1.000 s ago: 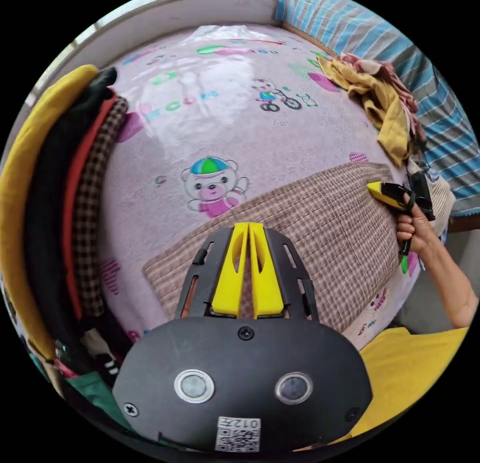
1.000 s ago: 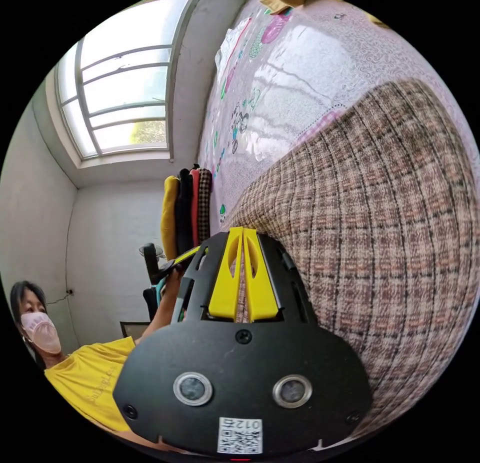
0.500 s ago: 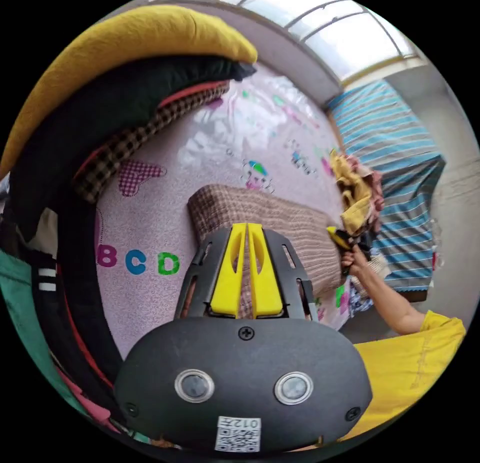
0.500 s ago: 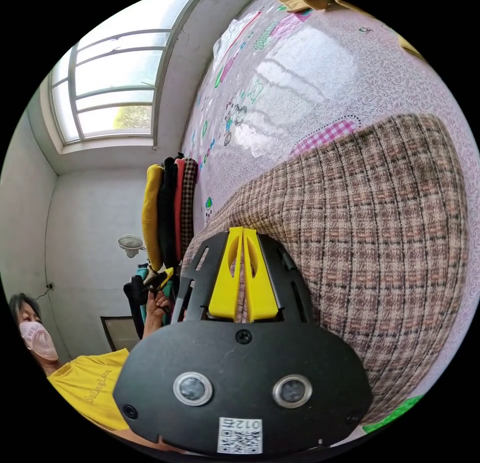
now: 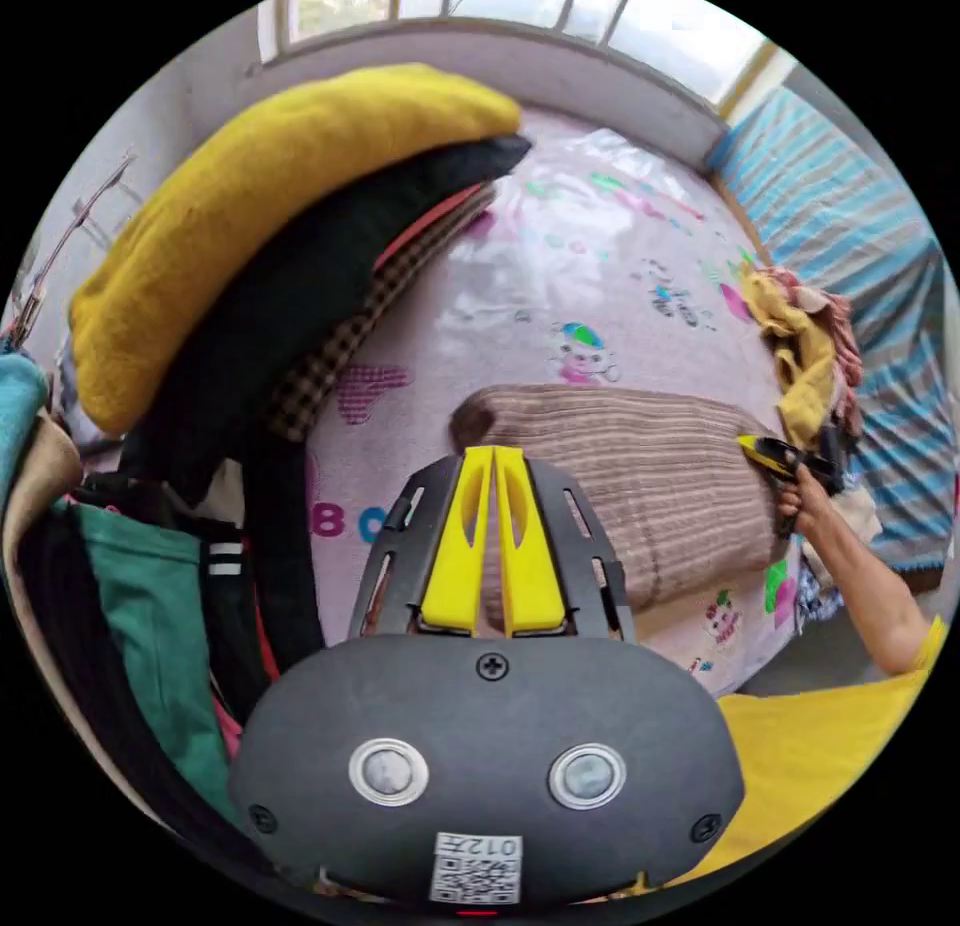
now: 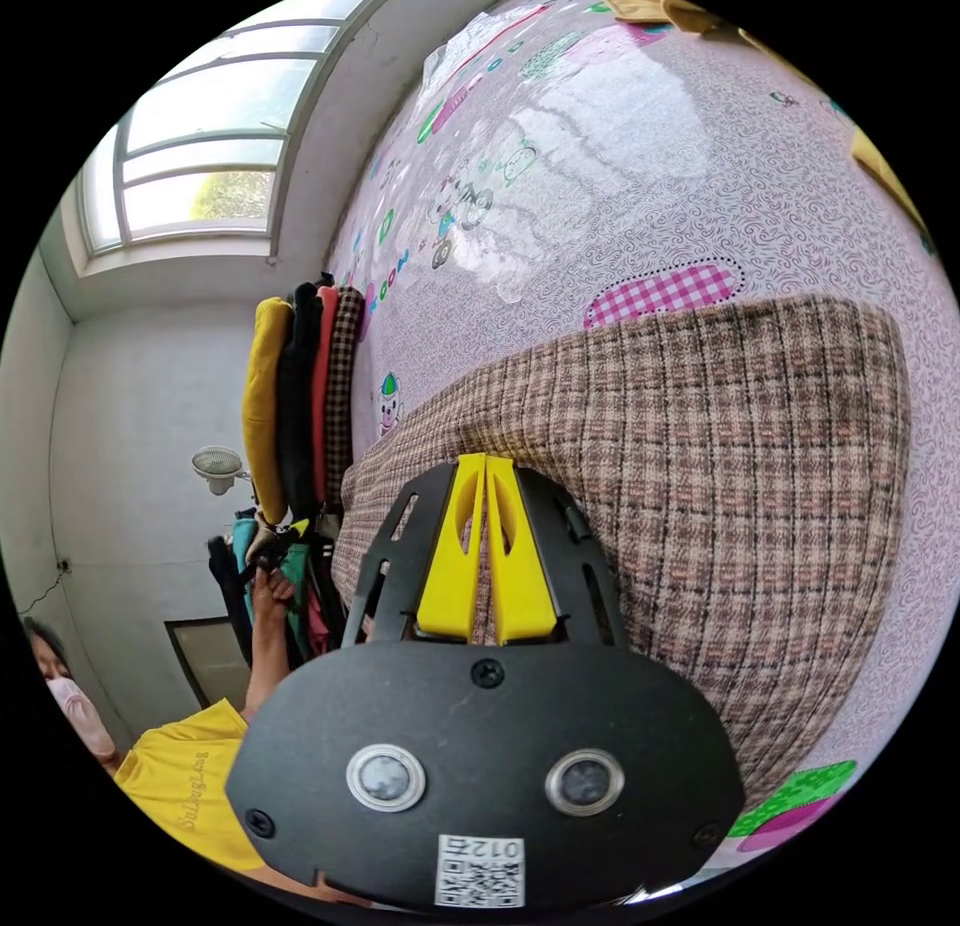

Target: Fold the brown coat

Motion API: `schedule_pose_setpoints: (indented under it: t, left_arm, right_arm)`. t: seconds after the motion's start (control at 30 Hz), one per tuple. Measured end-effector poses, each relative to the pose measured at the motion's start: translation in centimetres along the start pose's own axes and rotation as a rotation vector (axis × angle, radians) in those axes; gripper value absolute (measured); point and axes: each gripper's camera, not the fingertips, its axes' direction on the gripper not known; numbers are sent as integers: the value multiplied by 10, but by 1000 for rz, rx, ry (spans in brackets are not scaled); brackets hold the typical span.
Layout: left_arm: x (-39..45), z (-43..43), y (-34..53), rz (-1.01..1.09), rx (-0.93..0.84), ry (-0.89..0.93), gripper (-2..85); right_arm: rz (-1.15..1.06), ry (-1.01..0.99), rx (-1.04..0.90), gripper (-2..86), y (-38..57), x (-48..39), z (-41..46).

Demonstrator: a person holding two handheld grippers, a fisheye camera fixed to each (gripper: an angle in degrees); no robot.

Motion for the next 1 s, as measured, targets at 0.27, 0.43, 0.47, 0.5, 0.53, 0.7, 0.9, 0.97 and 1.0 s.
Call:
schedule_pose_setpoints:
  t: [0.27, 0.43, 0.47, 0.5, 0.53, 0.7, 0.9, 0.97, 1.0]
  left_arm:
    - [168, 83, 57, 494, -247, -10, -1]
    - [130, 92, 35, 313, -364, 257, -2]
    - [130, 91, 35, 327, -375, 267, -2]
    - [131, 89, 35, 335, -377, 264, -2]
    - [136, 86, 37, 358, -378, 246, -2]
    - [146, 75, 46, 407, -363, 197, -2]
    - [141, 65, 52, 391, -362, 242, -2]
    - [140, 59, 54, 386, -361, 243, -2]
    - [140, 58, 55, 387, -358, 244, -2]
  right_arm:
    - [-1, 64, -18, -3, 10, -21, 28]
    - [-17, 111, -51, 0, 15, -37, 43]
    - [-33, 112, -49, 1, 18, -44, 43]
    - [-42, 111, -41, 2, 21, -49, 40]
    - [-74, 125, -14, 3, 29, -61, 33]
    - [-442, 237, 107, 5, 114, -148, 10]
    - [-713, 479, -298, 4, 191, -162, 147]
    - [-620, 455, -270, 4, 186, -146, 161]
    - [-589, 443, -274, 4, 182, -146, 161]
